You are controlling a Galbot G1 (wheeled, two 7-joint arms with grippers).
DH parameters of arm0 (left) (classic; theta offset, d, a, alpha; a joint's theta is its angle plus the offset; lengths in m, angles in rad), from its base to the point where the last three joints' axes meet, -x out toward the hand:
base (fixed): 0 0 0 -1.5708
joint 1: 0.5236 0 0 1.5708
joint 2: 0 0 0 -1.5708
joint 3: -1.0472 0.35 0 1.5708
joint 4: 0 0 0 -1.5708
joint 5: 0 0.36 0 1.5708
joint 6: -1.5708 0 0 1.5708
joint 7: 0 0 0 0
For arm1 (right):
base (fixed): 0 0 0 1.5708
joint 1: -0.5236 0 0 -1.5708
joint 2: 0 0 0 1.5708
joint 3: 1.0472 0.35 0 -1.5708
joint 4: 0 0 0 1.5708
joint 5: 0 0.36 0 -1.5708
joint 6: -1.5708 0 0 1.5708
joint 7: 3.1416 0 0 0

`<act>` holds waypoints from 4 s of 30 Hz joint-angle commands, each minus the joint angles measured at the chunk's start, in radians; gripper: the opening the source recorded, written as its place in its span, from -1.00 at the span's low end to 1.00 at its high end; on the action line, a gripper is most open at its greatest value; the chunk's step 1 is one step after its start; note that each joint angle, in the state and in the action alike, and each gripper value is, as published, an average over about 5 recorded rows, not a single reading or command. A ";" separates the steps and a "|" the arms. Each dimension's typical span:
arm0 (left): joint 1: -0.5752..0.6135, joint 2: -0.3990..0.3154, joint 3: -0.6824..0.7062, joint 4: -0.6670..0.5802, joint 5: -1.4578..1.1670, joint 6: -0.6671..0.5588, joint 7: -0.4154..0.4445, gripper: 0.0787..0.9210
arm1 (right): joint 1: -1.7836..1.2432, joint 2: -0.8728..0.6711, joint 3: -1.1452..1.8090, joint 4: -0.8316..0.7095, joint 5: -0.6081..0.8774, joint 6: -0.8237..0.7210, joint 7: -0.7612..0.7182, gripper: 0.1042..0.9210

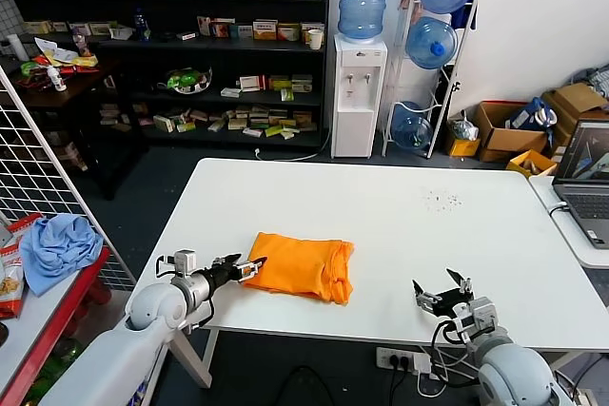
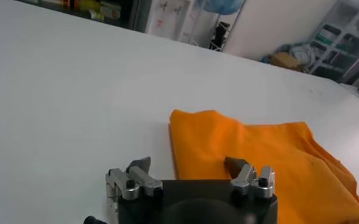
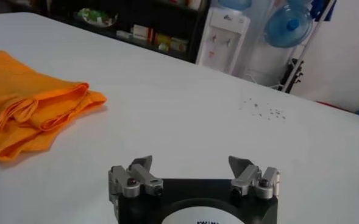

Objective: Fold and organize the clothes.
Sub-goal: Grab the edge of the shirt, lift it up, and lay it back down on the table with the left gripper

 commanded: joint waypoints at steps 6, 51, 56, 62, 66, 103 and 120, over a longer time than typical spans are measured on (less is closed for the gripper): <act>-0.014 -0.034 0.023 0.022 0.007 0.021 0.011 0.55 | -0.003 0.000 -0.001 0.015 -0.001 -0.006 0.003 0.76; 0.012 0.399 -0.131 0.084 0.322 -0.024 -0.167 -0.87 | 0.099 0.055 -0.097 0.005 -0.001 -0.018 0.013 0.76; -0.027 0.451 -0.126 0.134 0.448 -0.065 -0.170 -0.87 | 0.112 0.062 -0.112 -0.002 -0.007 -0.020 0.014 0.76; -0.068 0.525 -0.105 0.113 0.453 -0.072 -0.181 -0.87 | 0.123 0.076 -0.126 -0.005 -0.021 -0.032 0.013 0.76; -0.088 0.545 -0.091 0.089 0.432 -0.065 -0.188 -0.87 | 0.122 0.086 -0.127 -0.005 -0.027 -0.032 0.014 0.76; 0.002 0.126 0.042 -0.352 0.123 0.083 -0.436 -0.87 | 0.030 0.104 -0.073 0.027 -0.099 -0.047 0.020 0.76; -0.046 -0.410 0.213 -0.110 0.286 0.004 -0.487 -0.87 | -0.025 0.066 -0.009 0.019 -0.099 0.023 -0.018 0.76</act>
